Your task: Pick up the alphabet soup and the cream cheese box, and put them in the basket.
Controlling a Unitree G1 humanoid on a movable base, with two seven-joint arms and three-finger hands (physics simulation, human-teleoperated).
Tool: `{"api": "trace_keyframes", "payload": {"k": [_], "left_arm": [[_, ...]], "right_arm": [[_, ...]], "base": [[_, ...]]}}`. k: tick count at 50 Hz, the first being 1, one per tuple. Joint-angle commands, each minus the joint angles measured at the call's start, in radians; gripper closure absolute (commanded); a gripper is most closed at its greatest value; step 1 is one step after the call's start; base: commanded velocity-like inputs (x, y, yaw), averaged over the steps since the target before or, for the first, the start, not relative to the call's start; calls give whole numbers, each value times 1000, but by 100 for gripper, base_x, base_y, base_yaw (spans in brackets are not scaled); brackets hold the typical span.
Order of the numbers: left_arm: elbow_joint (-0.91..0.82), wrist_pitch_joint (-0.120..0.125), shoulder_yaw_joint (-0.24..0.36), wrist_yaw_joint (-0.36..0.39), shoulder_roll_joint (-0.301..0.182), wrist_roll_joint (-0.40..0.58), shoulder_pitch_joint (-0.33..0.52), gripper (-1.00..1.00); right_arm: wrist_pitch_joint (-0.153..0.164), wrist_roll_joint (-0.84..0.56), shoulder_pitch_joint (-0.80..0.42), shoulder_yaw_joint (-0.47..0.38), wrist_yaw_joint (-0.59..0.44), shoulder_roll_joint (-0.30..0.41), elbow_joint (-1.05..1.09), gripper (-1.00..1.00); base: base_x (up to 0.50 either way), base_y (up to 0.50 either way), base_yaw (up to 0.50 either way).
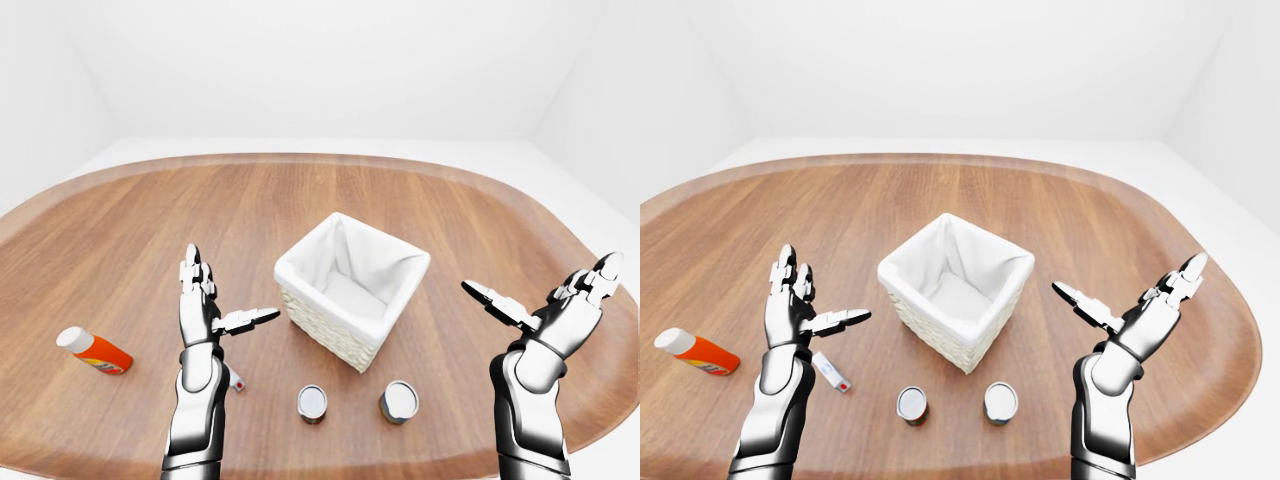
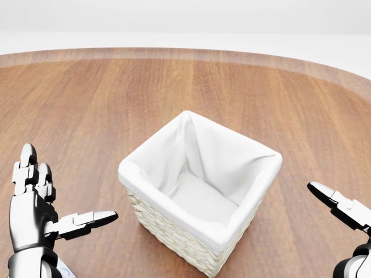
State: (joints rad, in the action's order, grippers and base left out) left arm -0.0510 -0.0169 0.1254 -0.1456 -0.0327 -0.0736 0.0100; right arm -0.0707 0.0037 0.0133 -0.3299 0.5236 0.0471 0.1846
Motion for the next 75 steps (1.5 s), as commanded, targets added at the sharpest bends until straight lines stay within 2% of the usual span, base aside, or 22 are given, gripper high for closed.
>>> {"api": "trace_keyframes", "payload": {"k": [1,4,6,8,12,13,14,18,19,22,23,28,32,33,36,37,39,49,61,62,64,75], "left_arm": [[-5,-9,-3,-3,1,10,-5,-100],[-5,-9,-3,-3,1,10,-5,-100],[-51,-1,-17,-34,3,76,-29,-100],[-73,54,-12,-47,9,82,-34,-100],[-97,73,-14,-50,12,98,-53,-100],[-140,104,-35,-68,-1,182,-72,-100],[-143,104,-42,-63,-5,219,-70,-100],[-140,104,-8,-29,0,193,-61,-100],[-141,104,-6,-54,-15,251,-67,-100],[-143,104,2,-58,-9,263,-70,-100],[-155,104,6,-101,-16,333,-84,-100],[-149,104,17,-82,-5,338,-77,-100],[-121,104,-13,-211,-30,572,-81,-100],[-128,104,-15,-299,-19,668,-85,-100],[-118,104,-29,-358,-21,745,-100,-100],[-118,104,-27,-358,-19,747,-100,-100],[-172,104,-53,-378,-11,915,-127,-100],[-174,104,-98,-378,7,1201,-151,-100],[-114,104,-109,-378,-5,1236,-114,-100],[-44,104,-130,-378,-11,1312,-78,-100],[-35,104,-145,-378,-14,1339,-76,-100],[-20,104,-145,-378,-19,1322,-74,-100]], "right_arm": [[-3,-1,0,0,0,0,2,-100],[-3,-1,0,0,0,0,2,-100],[-16,-3,-5,-1,0,2,-12,-100],[-16,-6,-5,0,0,3,-13,-100],[-17,-9,-8,1,0,5,-21,-100],[-17,-13,-11,2,0,6,-24,-100],[-17,-13,-10,2,0,7,-23,-100],[-17,-10,-12,1,0,8,-27,-100],[-16,-10,-13,1,0,8,-29,-100],[-17,-10,-16,1,0,10,-37,-100],[-15,-12,-14,3,0,9,-30,-100],[-12,-6,-15,2,0,9,-32,-100],[-7,-5,-15,2,0,9,-27,-100],[-5,-5,-14,2,0,9,-23,-100],[-5,-2,-14,2,0,8,-22,-100],[-5,-2,-14,2,0,8,-22,-100],[-6,-2,-16,1,0,9,-27,-100],[-8,-2,-11,1,0,9,-18,-100],[-12,-7,-12,-2,0,9,-21,-100],[-17,-12,-13,-4,0,8,-22,-100],[-17,-13,-12,-4,0,9,-23,-100],[-17,-22,-9,-2,0,7,-21,-100]], "base": [[10,1,0],[10,1,0],[0,0,0],[0,0,0],[0,0,0],[0,0,0],[0,0,0],[0,0,0],[0,0,0],[0,0,0],[0,0,0],[0,0,0],[0,0,0],[0,0,0],[0,0,0],[0,0,0],[0,0,0],[0,0,0],[0,0,0],[0,0,0],[0,0,0],[0,0,0]]}}
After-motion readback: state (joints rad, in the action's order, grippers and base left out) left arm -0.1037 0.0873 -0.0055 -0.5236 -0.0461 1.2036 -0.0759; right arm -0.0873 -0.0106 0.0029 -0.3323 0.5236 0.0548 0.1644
